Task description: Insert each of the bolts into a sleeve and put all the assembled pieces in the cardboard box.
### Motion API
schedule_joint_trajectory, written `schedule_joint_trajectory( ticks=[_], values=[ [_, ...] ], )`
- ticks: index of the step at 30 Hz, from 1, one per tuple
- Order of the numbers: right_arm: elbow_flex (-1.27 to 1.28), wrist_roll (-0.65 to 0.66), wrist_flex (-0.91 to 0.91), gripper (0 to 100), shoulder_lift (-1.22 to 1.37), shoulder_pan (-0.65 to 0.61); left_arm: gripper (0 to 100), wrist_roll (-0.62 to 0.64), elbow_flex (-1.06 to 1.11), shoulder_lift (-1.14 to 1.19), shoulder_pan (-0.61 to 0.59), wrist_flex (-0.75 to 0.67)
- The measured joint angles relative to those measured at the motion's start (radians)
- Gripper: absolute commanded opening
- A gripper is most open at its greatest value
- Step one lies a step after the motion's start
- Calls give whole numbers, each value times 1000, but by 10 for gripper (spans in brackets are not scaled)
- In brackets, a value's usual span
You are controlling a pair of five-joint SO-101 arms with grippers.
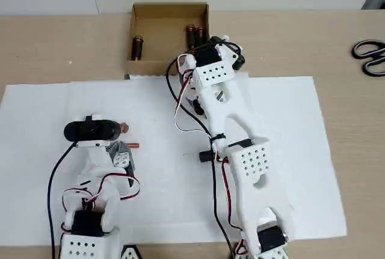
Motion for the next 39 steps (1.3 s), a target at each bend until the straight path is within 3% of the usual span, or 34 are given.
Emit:
schedule_joint_trajectory(
  ticks=[9,13,29,39],
  values=[
    [0,0,0,117,0,3,6,0,0,0,0,0],
    [0,0,0,0,0,6,6,0,0,0,0,0],
    [0,11,31,3,-115,23,6,0,0,0,0,0],
    [83,354,48,2,-315,21,6,0,-89,0,0,0]
  ],
)
